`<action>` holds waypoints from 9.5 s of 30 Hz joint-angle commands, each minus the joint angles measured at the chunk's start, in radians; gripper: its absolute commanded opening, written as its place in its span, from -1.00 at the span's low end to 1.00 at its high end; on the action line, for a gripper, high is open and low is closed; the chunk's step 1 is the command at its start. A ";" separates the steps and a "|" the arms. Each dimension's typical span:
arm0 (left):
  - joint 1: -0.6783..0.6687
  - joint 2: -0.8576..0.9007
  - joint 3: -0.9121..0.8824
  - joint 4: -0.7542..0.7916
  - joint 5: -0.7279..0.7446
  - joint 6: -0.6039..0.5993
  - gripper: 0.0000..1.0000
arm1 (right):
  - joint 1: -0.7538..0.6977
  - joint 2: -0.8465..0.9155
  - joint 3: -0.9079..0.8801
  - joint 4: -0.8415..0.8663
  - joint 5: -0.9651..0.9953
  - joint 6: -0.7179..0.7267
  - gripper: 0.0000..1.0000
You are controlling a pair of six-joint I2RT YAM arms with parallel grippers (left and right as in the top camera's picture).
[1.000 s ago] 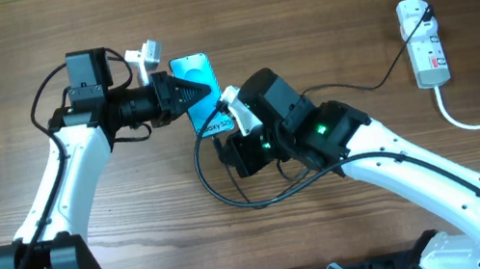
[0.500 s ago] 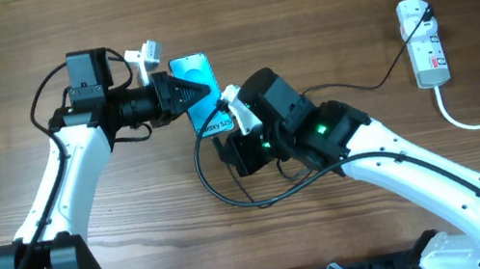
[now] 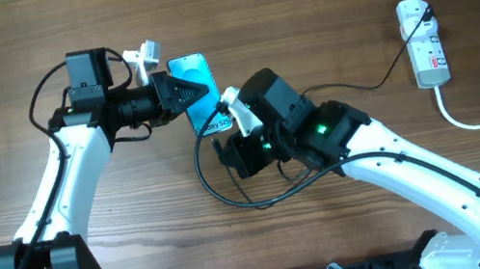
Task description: Plug charger to phone and switch on socket
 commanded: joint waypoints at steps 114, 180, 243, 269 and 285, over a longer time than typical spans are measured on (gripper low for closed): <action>-0.014 -0.008 0.001 -0.079 0.074 -0.060 -0.92 | -0.018 -0.003 0.036 -0.076 -0.027 0.114 -0.17; -0.037 -0.008 0.001 0.100 0.507 -0.043 -0.92 | -0.317 0.000 0.037 0.270 -0.748 0.087 0.50; 0.288 -0.008 0.001 0.311 0.397 -0.111 1.00 | -0.314 0.638 0.035 0.276 -0.467 -0.047 -0.92; 0.288 -0.008 0.001 0.311 0.397 -0.111 1.00 | -0.208 0.701 0.035 0.316 -0.128 -0.021 -0.80; 0.288 -0.008 0.001 0.311 0.397 -0.111 1.00 | -0.208 0.701 0.035 0.295 -0.047 0.027 -0.45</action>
